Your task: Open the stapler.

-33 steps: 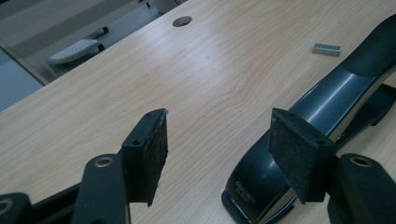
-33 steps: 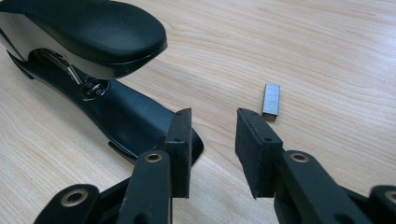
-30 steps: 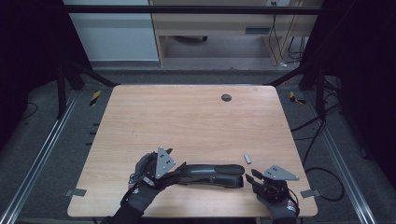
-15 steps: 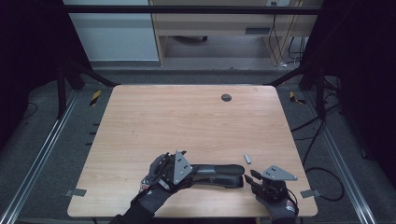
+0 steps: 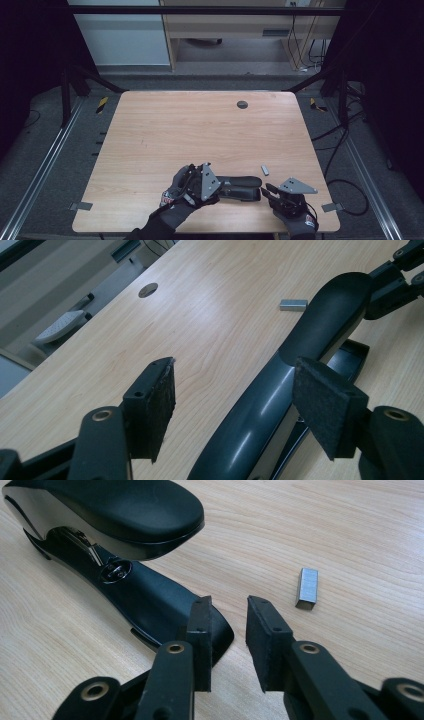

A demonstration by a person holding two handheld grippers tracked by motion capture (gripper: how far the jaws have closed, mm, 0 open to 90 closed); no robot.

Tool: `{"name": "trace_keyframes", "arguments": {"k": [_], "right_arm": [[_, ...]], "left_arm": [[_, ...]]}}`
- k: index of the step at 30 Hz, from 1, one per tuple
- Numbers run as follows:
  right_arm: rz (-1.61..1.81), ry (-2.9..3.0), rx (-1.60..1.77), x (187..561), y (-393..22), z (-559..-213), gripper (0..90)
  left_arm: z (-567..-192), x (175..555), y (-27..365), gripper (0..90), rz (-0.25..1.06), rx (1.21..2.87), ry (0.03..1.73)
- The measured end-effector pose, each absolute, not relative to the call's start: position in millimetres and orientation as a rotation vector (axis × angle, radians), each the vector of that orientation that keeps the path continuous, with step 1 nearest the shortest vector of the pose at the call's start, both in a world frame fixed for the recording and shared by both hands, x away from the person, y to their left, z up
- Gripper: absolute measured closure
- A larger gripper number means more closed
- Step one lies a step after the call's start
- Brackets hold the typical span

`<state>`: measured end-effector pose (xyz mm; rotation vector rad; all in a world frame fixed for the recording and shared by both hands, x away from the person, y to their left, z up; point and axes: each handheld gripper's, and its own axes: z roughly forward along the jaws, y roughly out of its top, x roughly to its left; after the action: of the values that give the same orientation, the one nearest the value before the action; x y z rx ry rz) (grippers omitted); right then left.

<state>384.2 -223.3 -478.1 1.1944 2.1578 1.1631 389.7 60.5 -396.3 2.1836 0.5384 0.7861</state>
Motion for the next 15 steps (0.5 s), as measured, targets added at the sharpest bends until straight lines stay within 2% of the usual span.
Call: {"name": "trace_keyframes", "arguments": {"k": [15], "right_arm": [[1.177, 2.159, 1.168, 384, -223, -479, 81.3]], "left_arm": [[-403, 388, 41, 30.7, 0.812, 2.242, 0.492]]}}
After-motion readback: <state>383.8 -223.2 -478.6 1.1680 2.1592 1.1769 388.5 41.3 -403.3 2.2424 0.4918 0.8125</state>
